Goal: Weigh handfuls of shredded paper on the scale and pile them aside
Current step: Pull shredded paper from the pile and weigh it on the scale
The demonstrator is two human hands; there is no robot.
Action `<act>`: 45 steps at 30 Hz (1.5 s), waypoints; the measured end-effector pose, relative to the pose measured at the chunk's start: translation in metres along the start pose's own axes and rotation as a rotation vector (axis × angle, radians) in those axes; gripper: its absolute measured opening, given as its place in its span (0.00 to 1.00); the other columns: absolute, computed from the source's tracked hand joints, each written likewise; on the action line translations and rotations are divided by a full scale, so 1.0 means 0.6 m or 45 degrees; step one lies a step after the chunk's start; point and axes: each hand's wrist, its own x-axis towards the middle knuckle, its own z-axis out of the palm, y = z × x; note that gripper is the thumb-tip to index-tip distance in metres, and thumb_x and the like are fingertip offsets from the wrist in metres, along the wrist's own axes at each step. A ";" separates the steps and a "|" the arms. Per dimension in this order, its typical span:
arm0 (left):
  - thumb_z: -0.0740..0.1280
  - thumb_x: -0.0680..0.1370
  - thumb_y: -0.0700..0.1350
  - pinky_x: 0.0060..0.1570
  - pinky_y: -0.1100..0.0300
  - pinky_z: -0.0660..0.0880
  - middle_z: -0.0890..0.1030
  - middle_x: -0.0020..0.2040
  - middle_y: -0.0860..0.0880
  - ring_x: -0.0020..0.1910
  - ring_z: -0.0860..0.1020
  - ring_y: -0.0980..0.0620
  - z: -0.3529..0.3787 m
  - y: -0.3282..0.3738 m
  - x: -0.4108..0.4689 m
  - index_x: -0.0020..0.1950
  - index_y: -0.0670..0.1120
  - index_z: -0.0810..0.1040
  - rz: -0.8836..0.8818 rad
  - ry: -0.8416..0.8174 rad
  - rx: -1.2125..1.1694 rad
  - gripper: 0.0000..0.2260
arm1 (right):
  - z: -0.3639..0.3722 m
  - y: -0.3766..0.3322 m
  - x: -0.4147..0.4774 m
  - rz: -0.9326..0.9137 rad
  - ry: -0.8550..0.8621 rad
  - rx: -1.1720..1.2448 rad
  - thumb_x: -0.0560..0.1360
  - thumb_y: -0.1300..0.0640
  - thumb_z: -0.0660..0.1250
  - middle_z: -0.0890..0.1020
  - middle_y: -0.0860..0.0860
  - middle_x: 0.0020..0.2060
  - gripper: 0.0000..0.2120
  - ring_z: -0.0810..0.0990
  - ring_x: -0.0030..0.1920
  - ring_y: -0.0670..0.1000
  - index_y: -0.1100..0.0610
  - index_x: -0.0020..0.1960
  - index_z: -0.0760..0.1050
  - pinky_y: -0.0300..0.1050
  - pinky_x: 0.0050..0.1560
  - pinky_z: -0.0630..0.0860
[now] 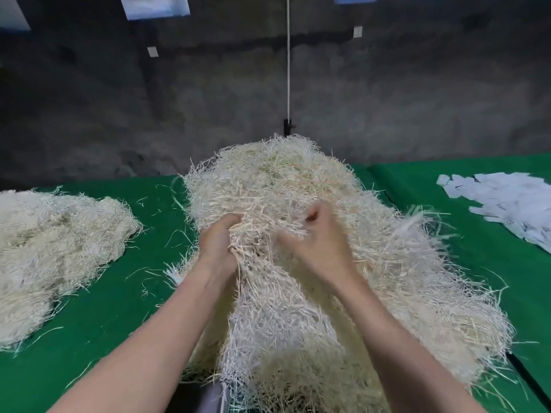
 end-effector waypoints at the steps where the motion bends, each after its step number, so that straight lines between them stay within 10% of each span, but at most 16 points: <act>1: 0.72 0.62 0.42 0.69 0.39 0.61 0.69 0.70 0.41 0.70 0.66 0.39 0.011 0.002 -0.011 0.60 0.43 0.76 -0.019 -0.051 -0.042 0.26 | 0.030 0.006 -0.015 0.005 -0.171 -0.142 0.58 0.29 0.70 0.72 0.41 0.56 0.40 0.74 0.54 0.43 0.44 0.62 0.59 0.42 0.50 0.74; 3: 0.72 0.64 0.43 0.63 0.38 0.69 0.75 0.65 0.37 0.63 0.74 0.37 0.033 0.012 -0.033 0.59 0.44 0.76 -0.102 -0.169 -0.139 0.24 | 0.087 0.034 -0.026 0.004 -0.313 -0.420 0.59 0.30 0.70 0.73 0.47 0.62 0.49 0.74 0.60 0.51 0.47 0.71 0.52 0.54 0.61 0.72; 7: 0.64 0.74 0.37 0.41 0.47 0.80 0.84 0.41 0.40 0.40 0.84 0.42 0.029 0.052 -0.034 0.46 0.43 0.76 -0.023 -0.225 -0.248 0.04 | 0.071 0.129 0.003 0.029 -0.174 -0.861 0.71 0.49 0.72 0.78 0.50 0.52 0.32 0.78 0.53 0.53 0.54 0.70 0.62 0.55 0.61 0.72; 12: 0.66 0.74 0.35 0.50 0.56 0.79 0.80 0.55 0.45 0.48 0.82 0.52 -0.031 0.062 -0.021 0.50 0.42 0.79 0.170 -0.042 0.129 0.07 | -0.009 0.195 0.011 0.216 -0.329 -1.232 0.75 0.57 0.65 0.71 0.57 0.67 0.31 0.69 0.67 0.58 0.55 0.75 0.57 0.58 0.69 0.63; 15: 0.68 0.71 0.36 0.70 0.44 0.63 0.79 0.55 0.47 0.63 0.73 0.50 -0.045 0.053 -0.016 0.46 0.43 0.81 0.213 -0.027 0.262 0.06 | -0.039 0.127 0.007 0.173 -0.602 -1.099 0.71 0.44 0.70 0.72 0.51 0.67 0.38 0.71 0.66 0.54 0.52 0.74 0.57 0.54 0.66 0.69; 19: 0.69 0.68 0.37 0.72 0.42 0.54 0.77 0.48 0.55 0.57 0.70 0.53 -0.046 0.056 -0.026 0.47 0.42 0.80 0.243 -0.101 0.295 0.08 | -0.091 -0.001 0.013 -0.029 -0.498 -0.742 0.62 0.38 0.73 0.76 0.44 0.60 0.31 0.75 0.56 0.47 0.44 0.61 0.69 0.47 0.59 0.73; 22: 0.71 0.62 0.40 0.63 0.45 0.69 0.76 0.56 0.48 0.60 0.72 0.49 -0.039 0.057 -0.040 0.57 0.38 0.76 0.195 -0.259 0.197 0.24 | -0.060 -0.064 0.036 -0.257 -0.277 -0.283 0.55 0.35 0.73 0.57 0.47 0.75 0.52 0.61 0.71 0.48 0.43 0.74 0.53 0.50 0.69 0.61; 25: 0.68 0.68 0.36 0.41 0.64 0.78 0.79 0.46 0.51 0.43 0.80 0.59 -0.033 0.059 -0.051 0.49 0.39 0.78 0.192 -0.334 0.192 0.10 | 0.029 -0.062 0.024 0.008 -0.793 0.170 0.57 0.43 0.79 0.49 0.44 0.75 0.64 0.61 0.71 0.50 0.44 0.76 0.36 0.44 0.66 0.67; 27: 0.68 0.70 0.36 0.38 0.63 0.77 0.80 0.46 0.49 0.44 0.81 0.57 -0.038 0.072 -0.053 0.41 0.40 0.80 0.221 -0.342 0.212 0.02 | 0.091 -0.024 -0.005 0.071 -1.072 0.031 0.61 0.46 0.79 0.71 0.47 0.64 0.46 0.76 0.53 0.47 0.51 0.73 0.59 0.39 0.51 0.77; 30: 0.71 0.65 0.42 0.59 0.51 0.73 0.82 0.49 0.49 0.54 0.79 0.50 -0.063 0.102 -0.049 0.35 0.44 0.84 0.280 -0.296 0.245 0.03 | 0.119 0.047 -0.004 -0.004 -0.749 -0.160 0.72 0.53 0.71 0.81 0.48 0.48 0.11 0.78 0.38 0.45 0.42 0.51 0.77 0.40 0.41 0.78; 38: 0.74 0.57 0.47 0.70 0.39 0.51 0.81 0.52 0.53 0.58 0.72 0.54 -0.082 0.074 -0.054 0.44 0.41 0.82 0.264 -0.149 0.293 0.18 | 0.043 0.170 0.020 -0.047 -0.361 -0.969 0.76 0.61 0.65 0.73 0.45 0.32 0.17 0.74 0.34 0.48 0.55 0.64 0.70 0.42 0.33 0.65; 42: 0.77 0.54 0.49 0.68 0.46 0.58 0.75 0.62 0.44 0.56 0.72 0.53 -0.091 0.083 -0.054 0.64 0.33 0.70 0.314 -0.116 0.305 0.42 | 0.018 0.157 0.016 -0.022 -0.336 -1.003 0.76 0.59 0.66 0.79 0.50 0.39 0.19 0.78 0.38 0.50 0.55 0.66 0.68 0.42 0.36 0.70; 45: 0.78 0.57 0.45 0.52 0.64 0.69 0.76 0.58 0.44 0.50 0.76 0.57 -0.105 0.087 -0.054 0.72 0.35 0.61 0.338 -0.138 0.420 0.47 | 0.008 0.104 0.011 -0.066 -0.521 -0.742 0.69 0.49 0.74 0.76 0.47 0.51 0.40 0.78 0.51 0.48 0.53 0.74 0.56 0.44 0.52 0.76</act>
